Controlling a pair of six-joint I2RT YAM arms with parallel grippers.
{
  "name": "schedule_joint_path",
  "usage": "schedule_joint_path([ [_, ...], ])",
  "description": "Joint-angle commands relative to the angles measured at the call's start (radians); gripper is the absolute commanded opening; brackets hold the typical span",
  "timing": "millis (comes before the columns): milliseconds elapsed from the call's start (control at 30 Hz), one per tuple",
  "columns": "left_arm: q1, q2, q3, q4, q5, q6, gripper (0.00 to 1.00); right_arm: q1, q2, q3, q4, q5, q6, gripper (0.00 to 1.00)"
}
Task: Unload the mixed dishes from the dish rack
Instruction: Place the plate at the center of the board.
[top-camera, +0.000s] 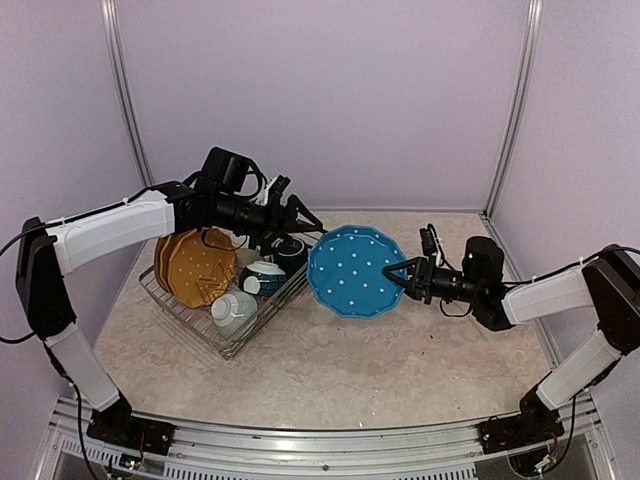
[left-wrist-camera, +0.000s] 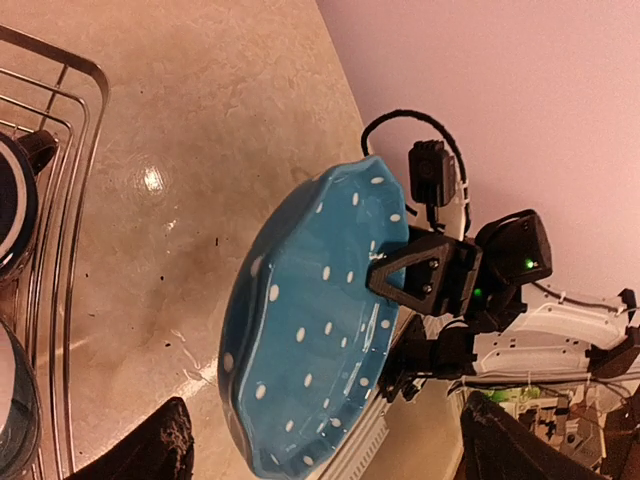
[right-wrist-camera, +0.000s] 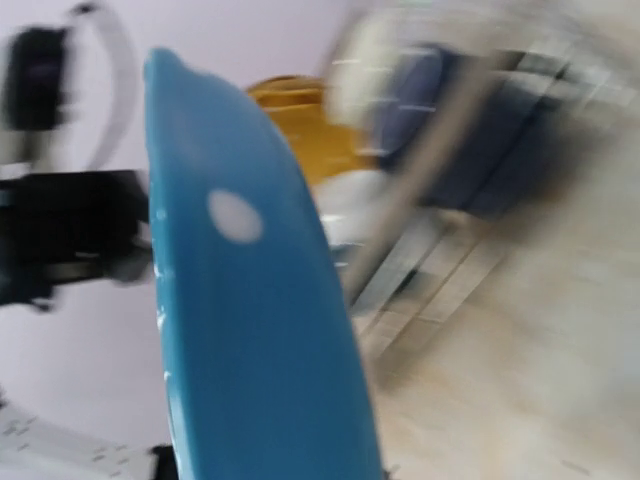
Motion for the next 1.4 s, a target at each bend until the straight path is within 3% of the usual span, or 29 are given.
schedule_joint_path([
  [0,0.029,-0.021,0.041,-0.011,-0.014,0.016,0.94,-0.111,-0.096,-0.060,0.042,-0.016,-0.028,0.00],
  [300,0.037,-0.067,0.047,-0.083,-0.111,0.085,0.99,-0.481,-0.224,-0.129,-0.342,-0.053,-0.240,0.00],
  [500,0.056,-0.123,0.021,-0.115,-0.129,0.123,0.99,-0.751,-0.131,-0.179,-0.338,-0.111,-0.295,0.00],
  [667,0.099,-0.169,-0.024,-0.115,-0.121,0.111,0.99,-0.809,0.014,-0.187,-0.177,-0.170,-0.268,0.00],
  [933,0.204,-0.263,-0.120,-0.115,-0.089,0.060,0.99,-0.826,0.166,-0.161,-0.150,-0.173,-0.353,0.00],
  [1133,0.281,-0.348,-0.099,-0.310,-0.213,0.148,0.99,-0.825,0.122,-0.162,-0.329,-0.086,-0.481,0.41],
  [1233,0.321,-0.376,-0.091,-0.433,-0.315,0.201,0.99,-0.825,0.060,-0.172,-0.420,-0.050,-0.525,0.77],
  [1367,0.357,-0.403,-0.089,-0.571,-0.418,0.259,0.99,-0.824,-0.035,-0.178,-0.556,0.030,-0.588,0.93],
])
